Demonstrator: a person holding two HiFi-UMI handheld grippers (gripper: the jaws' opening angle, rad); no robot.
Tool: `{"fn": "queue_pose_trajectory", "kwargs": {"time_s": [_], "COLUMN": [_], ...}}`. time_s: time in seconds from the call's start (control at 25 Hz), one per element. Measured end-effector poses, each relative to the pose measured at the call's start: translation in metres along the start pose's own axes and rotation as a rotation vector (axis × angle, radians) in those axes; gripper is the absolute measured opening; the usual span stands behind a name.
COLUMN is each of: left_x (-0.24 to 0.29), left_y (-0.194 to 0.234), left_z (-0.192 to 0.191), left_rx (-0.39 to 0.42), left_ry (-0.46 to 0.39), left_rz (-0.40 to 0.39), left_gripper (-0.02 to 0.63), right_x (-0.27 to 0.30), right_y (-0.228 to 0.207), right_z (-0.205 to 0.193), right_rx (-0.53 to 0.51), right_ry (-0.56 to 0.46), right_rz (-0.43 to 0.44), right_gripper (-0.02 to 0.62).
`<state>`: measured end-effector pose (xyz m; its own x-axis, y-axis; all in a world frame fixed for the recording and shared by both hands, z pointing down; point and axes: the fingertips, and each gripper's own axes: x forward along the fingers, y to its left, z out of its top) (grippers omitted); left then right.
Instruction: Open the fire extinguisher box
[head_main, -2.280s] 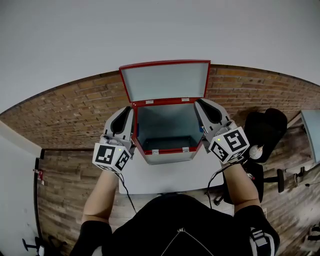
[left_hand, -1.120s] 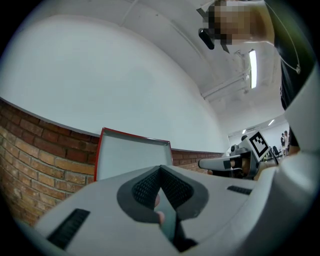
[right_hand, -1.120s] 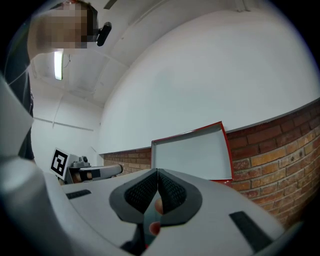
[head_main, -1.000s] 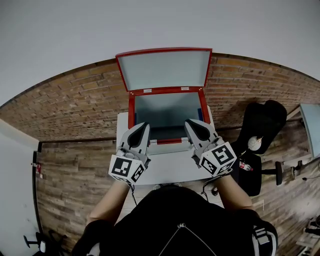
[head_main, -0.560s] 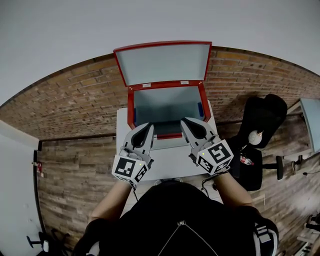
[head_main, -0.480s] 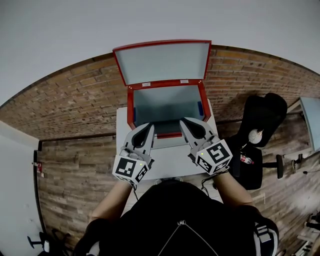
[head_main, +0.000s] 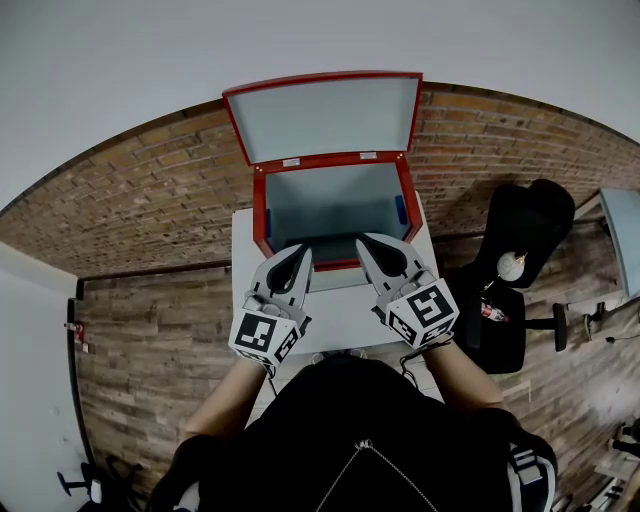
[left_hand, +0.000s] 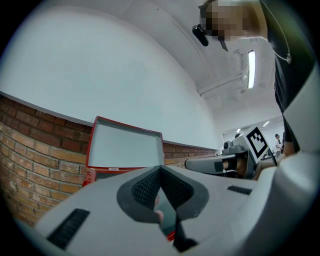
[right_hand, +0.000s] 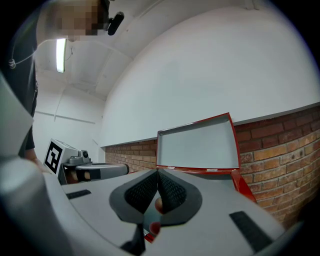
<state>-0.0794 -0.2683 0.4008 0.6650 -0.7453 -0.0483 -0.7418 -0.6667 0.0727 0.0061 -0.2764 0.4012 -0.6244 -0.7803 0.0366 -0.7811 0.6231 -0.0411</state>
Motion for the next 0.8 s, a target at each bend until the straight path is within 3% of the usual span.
{"fn": "queue_pose_trajectory", "kwargs": {"time_s": [0.8], "left_x": [0.0048], "left_y": [0.0009], "left_z": [-0.0068], "left_rx": [0.000], "left_ry": [0.018], "left_rz": [-0.010], "left_gripper": [0.049], "right_x": [0.0063], "right_y": [-0.0025], "right_z": [-0.0047], "right_rx": [0.003], "right_ry": [0.011], "right_rz": [-0.010], "right_gripper": [0.020]}}
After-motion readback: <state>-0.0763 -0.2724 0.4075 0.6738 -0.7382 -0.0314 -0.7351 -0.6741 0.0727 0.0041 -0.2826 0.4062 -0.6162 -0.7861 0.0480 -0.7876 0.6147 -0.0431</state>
